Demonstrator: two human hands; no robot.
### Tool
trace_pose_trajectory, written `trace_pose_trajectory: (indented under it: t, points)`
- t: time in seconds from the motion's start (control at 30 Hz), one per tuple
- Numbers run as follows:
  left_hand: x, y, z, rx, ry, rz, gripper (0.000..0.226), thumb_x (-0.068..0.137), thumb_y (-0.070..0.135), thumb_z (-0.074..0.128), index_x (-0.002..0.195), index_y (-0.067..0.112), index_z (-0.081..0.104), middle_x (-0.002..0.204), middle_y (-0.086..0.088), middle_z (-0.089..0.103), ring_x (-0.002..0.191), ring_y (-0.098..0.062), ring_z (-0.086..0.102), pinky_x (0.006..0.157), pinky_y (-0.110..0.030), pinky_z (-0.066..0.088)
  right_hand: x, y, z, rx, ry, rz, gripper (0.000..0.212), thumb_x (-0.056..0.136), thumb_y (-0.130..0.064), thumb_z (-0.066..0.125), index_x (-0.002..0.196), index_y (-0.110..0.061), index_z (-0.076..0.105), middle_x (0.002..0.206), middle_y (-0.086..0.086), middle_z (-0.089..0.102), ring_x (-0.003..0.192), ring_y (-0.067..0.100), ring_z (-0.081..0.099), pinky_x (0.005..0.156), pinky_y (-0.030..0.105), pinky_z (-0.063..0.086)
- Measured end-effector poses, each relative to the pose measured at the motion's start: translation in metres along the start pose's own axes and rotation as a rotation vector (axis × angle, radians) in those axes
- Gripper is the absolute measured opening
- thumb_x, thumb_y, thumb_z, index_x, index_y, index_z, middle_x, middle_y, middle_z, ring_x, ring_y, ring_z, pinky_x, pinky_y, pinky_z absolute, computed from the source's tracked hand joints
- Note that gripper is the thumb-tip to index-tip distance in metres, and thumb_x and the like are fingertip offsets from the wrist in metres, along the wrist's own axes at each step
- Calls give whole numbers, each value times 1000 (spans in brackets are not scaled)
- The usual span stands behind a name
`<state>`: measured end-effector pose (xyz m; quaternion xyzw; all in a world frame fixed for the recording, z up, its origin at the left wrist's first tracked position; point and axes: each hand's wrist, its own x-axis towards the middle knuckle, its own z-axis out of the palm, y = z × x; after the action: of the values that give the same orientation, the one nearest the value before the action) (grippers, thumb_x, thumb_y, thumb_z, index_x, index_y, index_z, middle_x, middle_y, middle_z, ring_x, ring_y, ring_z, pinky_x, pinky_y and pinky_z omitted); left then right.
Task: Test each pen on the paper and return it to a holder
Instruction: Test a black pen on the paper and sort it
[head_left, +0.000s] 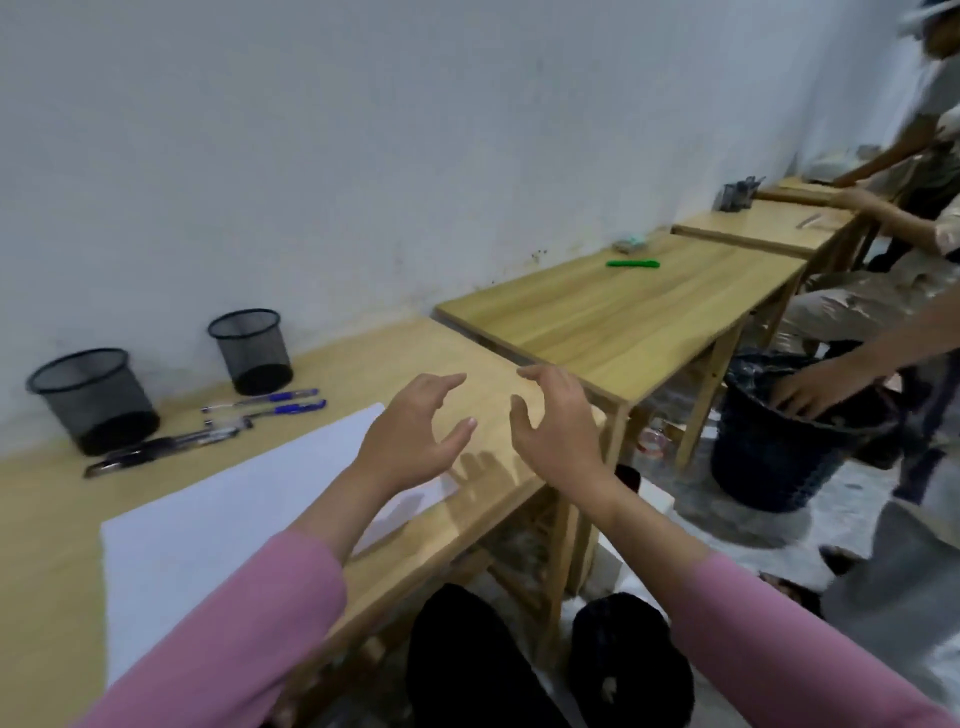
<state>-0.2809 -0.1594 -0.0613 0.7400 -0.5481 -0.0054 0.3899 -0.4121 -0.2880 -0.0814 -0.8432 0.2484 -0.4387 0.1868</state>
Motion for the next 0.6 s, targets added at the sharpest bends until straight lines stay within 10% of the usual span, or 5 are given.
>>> trace_pose_trajectory:
  t: [0.37,0.6]
  points:
    - [-120,-109,-166,232,322,-396,61,72,56,50,123,22,53,117,3,55,109,-15,54,90,-36,47,20,-184,150,310,-271,-335,26,80,-11,58,105,-6,65,101,8,68,95,26,63,82,31,49]
    - [-168,-162,-184,211,244,-593,51,80,42,60,127,25,50,129,7,50,120,-15,45,98,-32,41,28,-222,231,255,-554,-400,15,82,-9,59,93,-8,69,91,9,70,87,27,63,76,41,53]
